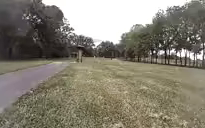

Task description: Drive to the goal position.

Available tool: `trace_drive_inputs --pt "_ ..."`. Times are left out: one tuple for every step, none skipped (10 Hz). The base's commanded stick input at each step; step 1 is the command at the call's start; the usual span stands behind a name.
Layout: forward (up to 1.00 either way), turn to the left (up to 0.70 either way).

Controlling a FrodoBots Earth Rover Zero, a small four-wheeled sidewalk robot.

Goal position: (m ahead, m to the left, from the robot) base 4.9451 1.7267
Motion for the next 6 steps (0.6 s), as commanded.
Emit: trace_drive_inputs --pt "0.7 0.0" --pt "0.7 0.0" --pt "0.7 0.0" --pt "0.7 0.0" --pt "0.7 0.0" --pt "0.7 0.0"
